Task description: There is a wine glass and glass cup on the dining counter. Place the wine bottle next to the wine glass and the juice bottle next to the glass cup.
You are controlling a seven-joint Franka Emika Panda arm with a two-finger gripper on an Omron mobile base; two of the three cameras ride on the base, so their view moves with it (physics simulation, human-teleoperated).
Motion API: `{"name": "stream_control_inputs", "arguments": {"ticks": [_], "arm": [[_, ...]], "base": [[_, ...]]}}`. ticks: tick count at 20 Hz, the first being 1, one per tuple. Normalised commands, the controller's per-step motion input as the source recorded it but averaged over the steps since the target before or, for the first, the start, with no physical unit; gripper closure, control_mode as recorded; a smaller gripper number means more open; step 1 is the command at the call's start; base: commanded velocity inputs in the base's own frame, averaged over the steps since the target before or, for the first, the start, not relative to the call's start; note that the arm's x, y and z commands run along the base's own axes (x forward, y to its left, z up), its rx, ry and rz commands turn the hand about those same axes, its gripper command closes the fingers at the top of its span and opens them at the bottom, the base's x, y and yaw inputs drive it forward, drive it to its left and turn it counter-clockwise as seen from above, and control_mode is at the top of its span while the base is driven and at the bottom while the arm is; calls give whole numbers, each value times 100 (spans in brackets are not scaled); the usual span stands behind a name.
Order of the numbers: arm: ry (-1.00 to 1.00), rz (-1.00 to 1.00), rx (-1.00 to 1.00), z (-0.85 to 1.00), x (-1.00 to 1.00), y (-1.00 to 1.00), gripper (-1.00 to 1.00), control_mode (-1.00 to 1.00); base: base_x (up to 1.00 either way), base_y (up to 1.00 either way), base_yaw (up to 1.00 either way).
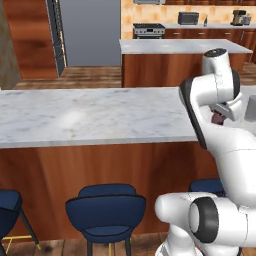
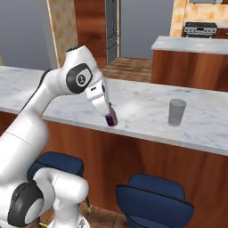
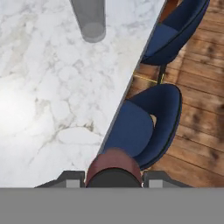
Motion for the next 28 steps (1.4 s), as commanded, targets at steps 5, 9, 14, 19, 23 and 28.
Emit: {"name": "stream_control_inputs", "arguments": {"ticks": [5, 9, 14, 19, 23, 28], "arm": [[0, -14, 0, 8, 31, -45, 100, -100], [-2, -3, 5, 0, 20, -45, 100, -100], [-9, 0, 5, -6, 25, -45, 100, -100], [-10, 0, 7, -12, 33, -36, 100, -100], [-9, 0, 3, -22, 38, -24, 100, -100], [-6, 0, 0, -18, 38, -24, 100, -100]], "base": [[0, 0, 0], [0, 0, 0], [0, 0, 0], [0, 0, 0], [0, 0, 0], [0, 0, 0]]}}
